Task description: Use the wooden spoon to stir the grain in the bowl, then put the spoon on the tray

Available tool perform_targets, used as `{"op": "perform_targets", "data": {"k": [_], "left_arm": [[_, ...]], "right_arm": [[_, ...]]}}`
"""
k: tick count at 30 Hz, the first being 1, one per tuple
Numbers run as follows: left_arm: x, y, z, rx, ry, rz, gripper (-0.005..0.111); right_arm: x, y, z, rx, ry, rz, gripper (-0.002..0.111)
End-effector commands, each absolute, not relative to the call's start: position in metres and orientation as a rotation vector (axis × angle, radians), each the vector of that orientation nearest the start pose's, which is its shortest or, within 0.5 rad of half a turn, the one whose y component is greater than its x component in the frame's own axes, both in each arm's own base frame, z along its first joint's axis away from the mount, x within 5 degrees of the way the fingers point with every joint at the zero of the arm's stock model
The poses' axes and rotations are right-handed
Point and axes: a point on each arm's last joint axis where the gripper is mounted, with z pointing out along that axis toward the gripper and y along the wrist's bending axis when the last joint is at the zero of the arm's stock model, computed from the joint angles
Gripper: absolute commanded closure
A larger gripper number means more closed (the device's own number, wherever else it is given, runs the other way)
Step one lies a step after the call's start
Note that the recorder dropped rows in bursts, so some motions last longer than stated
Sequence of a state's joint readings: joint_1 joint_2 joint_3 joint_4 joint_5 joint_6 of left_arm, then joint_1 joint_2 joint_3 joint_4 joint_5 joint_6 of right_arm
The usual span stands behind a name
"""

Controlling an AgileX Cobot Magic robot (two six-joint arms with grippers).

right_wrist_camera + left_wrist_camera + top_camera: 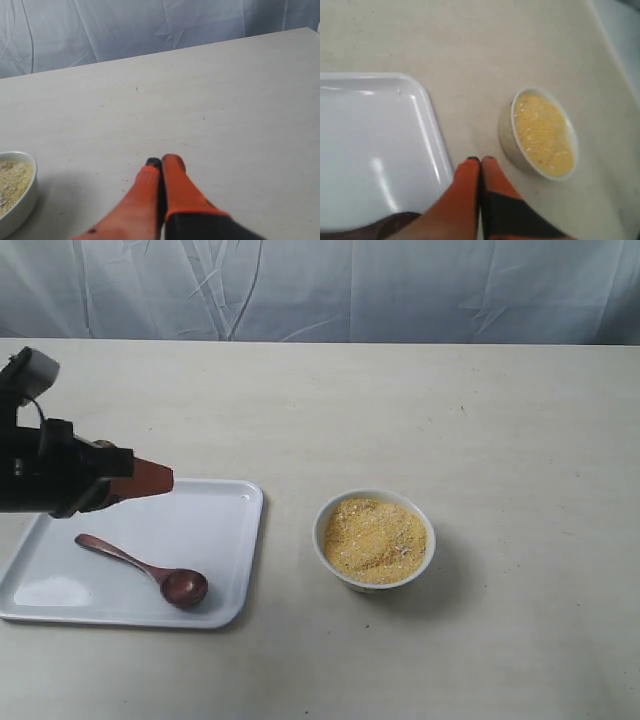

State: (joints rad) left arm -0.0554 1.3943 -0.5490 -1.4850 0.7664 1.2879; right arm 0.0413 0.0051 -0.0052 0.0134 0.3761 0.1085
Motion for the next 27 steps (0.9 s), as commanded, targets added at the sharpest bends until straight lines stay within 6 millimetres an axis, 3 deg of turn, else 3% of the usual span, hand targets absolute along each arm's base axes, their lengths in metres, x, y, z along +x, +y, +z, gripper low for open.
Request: {"op": "perform_targets", "data": {"k": [1,5,8,11,14,17,20,23,27], "left_arm": [[0.218,-0.096,0.228,0.457,2.256,-0.663,0.107],[0.215,-0.095,0.252,0.524,2.070,-0.303,0.107],[0.219,-0.086,0.261,0.513,1.985,-0.161,0.107],[0.223,-0.074,0.258,0.474,2.026,-0.153,0.107],[0.227,-0.059,0.242,0.457,2.164,-0.225,0.107],[0.233,-0.039,0.231,0.339,2.261,-0.229,0.107],[0.233,-0.045,0.239,0.400,2.274,-0.307,0.107],[0.232,-0.065,0.255,0.572,2.262,-0.417,0.107],[0.222,-0.099,0.268,0.826,2.203,-0.364,0.107]], "right_arm": [[0.053,0.002,0.180,0.073,1.849,0.110,0.108],[0.053,0.002,0.180,0.073,1.849,0.110,0.108],[0.053,0.002,0.180,0.073,1.849,0.110,0.108],[0.053,0.002,0.180,0.073,1.849,0.110,0.108],[0.053,0.002,0.180,0.073,1.849,0.110,0.108],[0.053,0.002,0.180,0.073,1.847,0.110,0.108],[0.053,0.002,0.180,0.073,1.847,0.110,0.108],[0.053,0.002,0.180,0.073,1.847,0.110,0.108],[0.053,0.002,0.180,0.073,1.847,0.110,0.108]]}}
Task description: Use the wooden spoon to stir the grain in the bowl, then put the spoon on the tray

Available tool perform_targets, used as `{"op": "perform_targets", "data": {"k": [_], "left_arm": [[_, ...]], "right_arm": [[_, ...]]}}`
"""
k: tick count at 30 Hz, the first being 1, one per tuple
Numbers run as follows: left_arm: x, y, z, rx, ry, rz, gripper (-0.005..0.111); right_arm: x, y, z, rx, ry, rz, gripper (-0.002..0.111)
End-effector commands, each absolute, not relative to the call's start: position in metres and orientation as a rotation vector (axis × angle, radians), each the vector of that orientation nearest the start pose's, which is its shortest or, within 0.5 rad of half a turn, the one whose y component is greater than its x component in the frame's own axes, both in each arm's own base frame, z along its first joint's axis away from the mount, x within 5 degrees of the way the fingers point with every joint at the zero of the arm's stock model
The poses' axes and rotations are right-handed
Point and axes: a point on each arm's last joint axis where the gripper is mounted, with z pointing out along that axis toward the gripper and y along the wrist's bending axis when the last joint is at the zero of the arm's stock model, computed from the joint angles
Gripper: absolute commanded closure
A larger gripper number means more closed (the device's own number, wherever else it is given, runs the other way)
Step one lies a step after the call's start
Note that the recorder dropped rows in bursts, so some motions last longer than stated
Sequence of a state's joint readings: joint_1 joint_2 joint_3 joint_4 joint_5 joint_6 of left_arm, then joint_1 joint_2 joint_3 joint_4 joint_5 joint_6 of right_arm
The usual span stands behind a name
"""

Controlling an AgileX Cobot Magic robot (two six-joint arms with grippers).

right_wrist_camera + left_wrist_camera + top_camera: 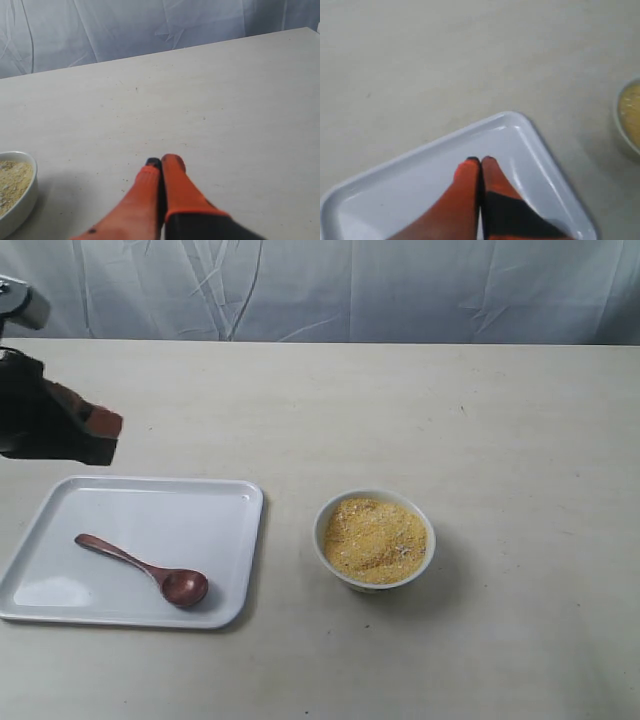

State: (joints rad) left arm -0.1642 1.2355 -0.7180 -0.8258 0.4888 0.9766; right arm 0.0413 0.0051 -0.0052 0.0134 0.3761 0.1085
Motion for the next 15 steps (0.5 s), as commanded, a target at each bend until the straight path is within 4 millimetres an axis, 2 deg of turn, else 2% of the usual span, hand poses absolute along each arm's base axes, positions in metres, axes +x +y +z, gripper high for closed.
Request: {"op": "perform_targets", "data": {"k": [1,3,5,8,10,15], "left_arm": [[0.219,-0.106,0.269,0.883,2.174,-0.306,0.107],[0.213,-0.115,0.269,0.976,2.143,-0.182,0.107],[0.212,-0.114,0.267,0.985,2.164,-0.033,0.107],[0.216,-0.099,0.266,0.757,2.267,0.116,0.107],[0.216,-0.091,0.267,0.682,2.304,0.193,0.107],[0.205,-0.089,0.271,0.638,2.341,0.119,0.107]], "right_arm": [[0.053,0.002,0.180,0.073,1.847,0.110,0.108],[0.053,0.002,0.180,0.073,1.847,0.110,0.108],[0.053,0.002,0.180,0.073,1.847,0.110,0.108],[0.053,0.002,0.181,0.071,1.846,0.108,0.108],[0.053,0.002,0.180,0.071,1.849,0.108,0.108],[0.053,0.002,0.180,0.071,1.849,0.108,0.108]]}}
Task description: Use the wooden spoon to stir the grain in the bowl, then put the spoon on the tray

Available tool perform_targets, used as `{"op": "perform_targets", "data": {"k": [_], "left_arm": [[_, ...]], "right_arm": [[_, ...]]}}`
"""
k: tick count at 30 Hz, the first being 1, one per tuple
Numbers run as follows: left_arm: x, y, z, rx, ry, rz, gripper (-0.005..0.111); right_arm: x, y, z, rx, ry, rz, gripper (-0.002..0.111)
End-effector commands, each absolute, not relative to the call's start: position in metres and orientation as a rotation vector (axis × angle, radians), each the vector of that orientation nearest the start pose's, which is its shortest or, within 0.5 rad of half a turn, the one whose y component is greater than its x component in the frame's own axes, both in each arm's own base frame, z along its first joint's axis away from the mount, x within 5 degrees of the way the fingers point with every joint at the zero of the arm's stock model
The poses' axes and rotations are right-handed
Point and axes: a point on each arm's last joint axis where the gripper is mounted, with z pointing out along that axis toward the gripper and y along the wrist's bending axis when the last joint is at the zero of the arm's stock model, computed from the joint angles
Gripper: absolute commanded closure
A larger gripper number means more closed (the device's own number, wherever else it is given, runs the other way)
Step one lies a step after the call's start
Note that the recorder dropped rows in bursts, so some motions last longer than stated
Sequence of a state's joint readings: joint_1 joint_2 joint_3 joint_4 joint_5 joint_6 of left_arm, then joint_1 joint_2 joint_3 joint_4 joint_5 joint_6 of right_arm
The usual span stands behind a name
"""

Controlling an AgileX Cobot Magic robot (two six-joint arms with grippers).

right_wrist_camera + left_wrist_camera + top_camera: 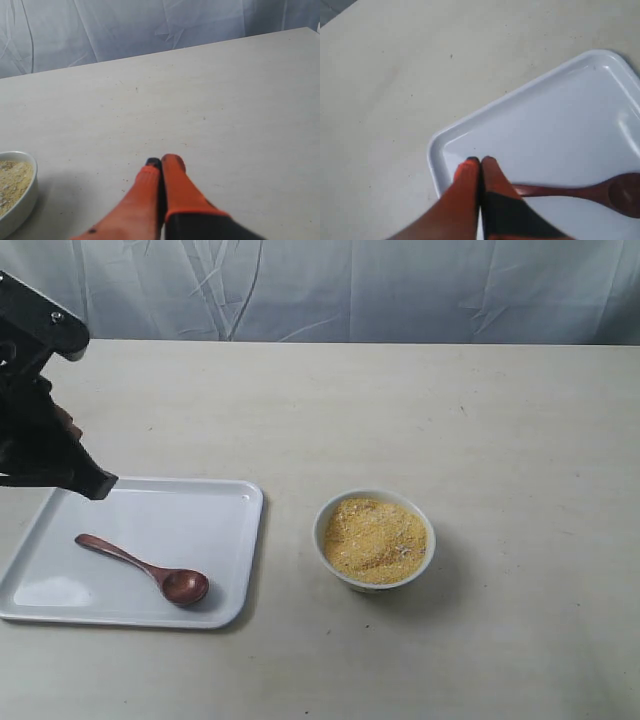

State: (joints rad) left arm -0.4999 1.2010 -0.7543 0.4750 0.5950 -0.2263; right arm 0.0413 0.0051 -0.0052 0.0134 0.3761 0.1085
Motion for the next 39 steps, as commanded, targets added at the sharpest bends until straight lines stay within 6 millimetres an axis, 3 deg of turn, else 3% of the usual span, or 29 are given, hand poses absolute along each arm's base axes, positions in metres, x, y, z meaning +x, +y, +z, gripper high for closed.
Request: {"op": "perform_targets", "data": {"k": [1,7,14,20,28,32,39], "left_arm": [[0.200,-0.089,0.273,0.672,2.332,0.102,0.107],[0.184,-0.063,0.280,0.571,2.400,-0.020,0.107],[0.162,-0.027,0.305,0.248,2.341,-0.105,0.107],[0.100,-0.014,0.327,0.189,2.105,-0.069,0.107],[0.044,-0.008,0.324,0.159,1.769,-0.059,0.107],[0.033,-0.008,0.312,0.176,1.880,-0.070,0.107],[0.035,-0.004,0.314,0.186,1.847,0.005,0.107]], "right_arm": [[0.053,0.002,0.180,0.071,1.849,0.108,0.108],[0.053,0.002,0.180,0.071,1.849,0.108,0.108],[0.053,0.002,0.181,0.071,1.846,0.108,0.108],[0.053,0.002,0.181,0.071,1.846,0.108,0.108],[0.053,0.002,0.181,0.071,1.846,0.108,0.108],[0.053,0.002,0.180,0.071,1.849,0.108,0.108],[0.053,0.002,0.180,0.071,1.849,0.108,0.108]]}}
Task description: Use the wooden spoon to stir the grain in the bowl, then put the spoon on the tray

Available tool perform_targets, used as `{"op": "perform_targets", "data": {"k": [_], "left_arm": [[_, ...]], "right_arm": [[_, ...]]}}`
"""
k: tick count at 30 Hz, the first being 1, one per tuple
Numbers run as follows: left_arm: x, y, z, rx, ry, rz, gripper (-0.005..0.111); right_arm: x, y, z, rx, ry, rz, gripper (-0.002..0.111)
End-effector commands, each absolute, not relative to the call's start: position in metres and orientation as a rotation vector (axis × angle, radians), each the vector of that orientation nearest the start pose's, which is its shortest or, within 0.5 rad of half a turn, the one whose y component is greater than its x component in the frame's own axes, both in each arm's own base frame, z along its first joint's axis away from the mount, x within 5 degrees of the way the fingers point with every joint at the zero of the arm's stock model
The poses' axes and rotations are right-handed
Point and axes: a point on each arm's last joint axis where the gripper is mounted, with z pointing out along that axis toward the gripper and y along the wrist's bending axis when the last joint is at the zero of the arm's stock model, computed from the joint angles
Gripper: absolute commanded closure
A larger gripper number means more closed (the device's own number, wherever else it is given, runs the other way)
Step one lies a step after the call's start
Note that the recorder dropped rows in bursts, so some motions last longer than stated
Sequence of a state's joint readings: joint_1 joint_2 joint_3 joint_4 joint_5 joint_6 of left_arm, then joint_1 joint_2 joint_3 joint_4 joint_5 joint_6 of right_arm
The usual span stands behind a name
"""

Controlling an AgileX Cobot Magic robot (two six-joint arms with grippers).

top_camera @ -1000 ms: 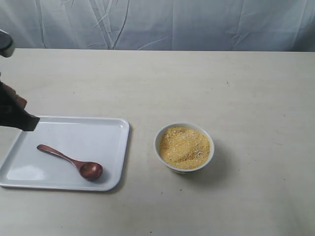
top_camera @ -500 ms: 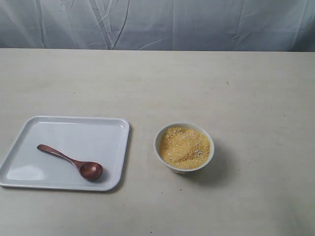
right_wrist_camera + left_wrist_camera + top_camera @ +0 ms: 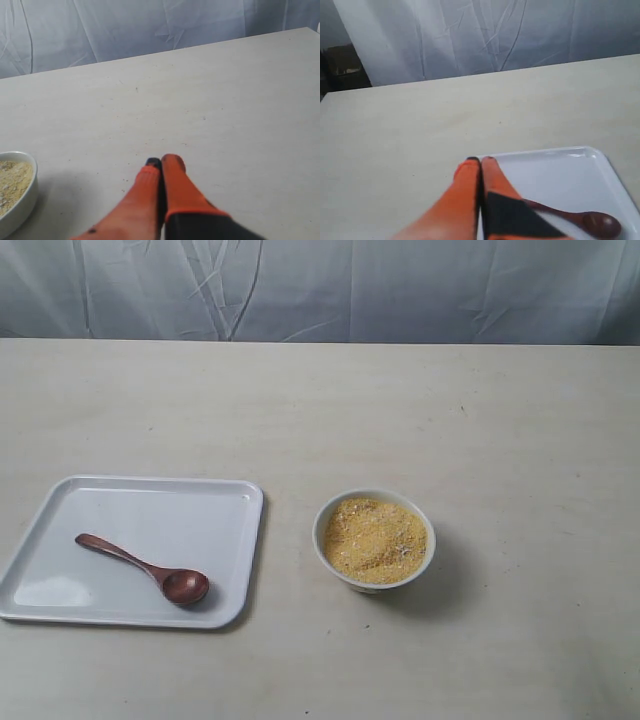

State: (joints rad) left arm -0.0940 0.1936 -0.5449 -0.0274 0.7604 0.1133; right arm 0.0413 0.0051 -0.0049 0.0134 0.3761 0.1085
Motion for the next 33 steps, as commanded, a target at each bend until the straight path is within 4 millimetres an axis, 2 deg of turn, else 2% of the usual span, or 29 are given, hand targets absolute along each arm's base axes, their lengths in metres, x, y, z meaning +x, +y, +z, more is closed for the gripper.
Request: {"op": "perform_targets", "data": {"k": [1,5,8,12,15,33], "left_arm": [[0.039,-0.005,0.314,0.175,1.783,-0.009,0.107],[0.044,-0.006,0.291,0.137,1.609,-0.041,0.107],[0.041,-0.005,0.262,0.135,1.569,-0.030,0.107],[0.052,-0.006,0.214,0.137,1.657,-0.032,0.107],[0.055,-0.006,0.191,0.133,1.719,-0.042,0.107],[0.055,-0.006,0.191,0.135,1.723,-0.041,0.107]], "right_arm": [[0.053,0.002,0.180,0.071,1.849,0.108,0.108],[0.053,0.002,0.180,0.071,1.847,0.108,0.108],[0.053,0.002,0.180,0.071,1.847,0.108,0.108],[0.053,0.002,0.180,0.071,1.847,0.108,0.108],[0.053,0.002,0.180,0.071,1.847,0.108,0.108],[0.053,0.002,0.180,0.071,1.849,0.108,0.108]]}}
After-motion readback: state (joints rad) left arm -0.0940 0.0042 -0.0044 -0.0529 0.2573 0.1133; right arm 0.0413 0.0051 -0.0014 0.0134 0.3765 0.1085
